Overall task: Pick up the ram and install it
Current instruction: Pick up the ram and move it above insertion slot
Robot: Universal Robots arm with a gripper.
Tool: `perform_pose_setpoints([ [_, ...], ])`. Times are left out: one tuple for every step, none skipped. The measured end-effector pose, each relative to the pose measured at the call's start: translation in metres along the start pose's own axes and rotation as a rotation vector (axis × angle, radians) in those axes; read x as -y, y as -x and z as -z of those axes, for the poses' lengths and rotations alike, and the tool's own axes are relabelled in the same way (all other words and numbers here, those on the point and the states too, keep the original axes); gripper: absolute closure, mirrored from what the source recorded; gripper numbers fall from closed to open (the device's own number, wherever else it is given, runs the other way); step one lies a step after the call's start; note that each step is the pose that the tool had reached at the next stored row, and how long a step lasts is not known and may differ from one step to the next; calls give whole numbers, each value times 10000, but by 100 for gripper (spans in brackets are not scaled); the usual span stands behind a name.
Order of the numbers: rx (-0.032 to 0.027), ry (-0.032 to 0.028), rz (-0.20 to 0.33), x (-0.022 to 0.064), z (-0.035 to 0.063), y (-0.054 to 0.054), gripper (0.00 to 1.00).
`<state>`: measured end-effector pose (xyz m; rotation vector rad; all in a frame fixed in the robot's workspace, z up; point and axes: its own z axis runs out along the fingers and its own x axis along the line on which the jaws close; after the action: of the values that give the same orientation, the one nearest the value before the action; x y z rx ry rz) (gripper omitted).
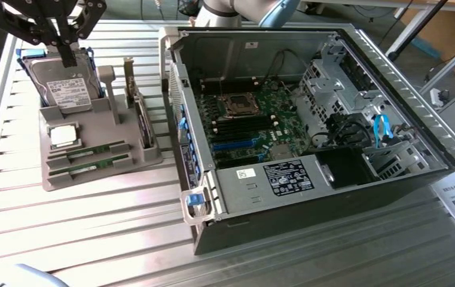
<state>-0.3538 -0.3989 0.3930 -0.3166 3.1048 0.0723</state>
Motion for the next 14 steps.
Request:
perform_pose_setpoints([
  [-6,3,132,0,0,0,89],
  [-10,6,248,0,0,0,89],
  [-16,9,368,0,0,0,89],
  [-21,12,491,0,0,0,89],
  [-27,15,620,0,0,0,89],
  [-32,18,742,0,0,0,89],
  [-38,21,869,0,0,0,89],
  [-44,25,1011,0,0,0,89],
  [-50,28,1135,0,0,0,89],
  [-56,31,1266,0,0,0,89],
  [-62,34,1412,0,0,0,89],
  [-68,37,1542,0,0,0,89],
  [-74,41,1683,0,0,0,89],
  [-80,44,1816,0,0,0,89],
])
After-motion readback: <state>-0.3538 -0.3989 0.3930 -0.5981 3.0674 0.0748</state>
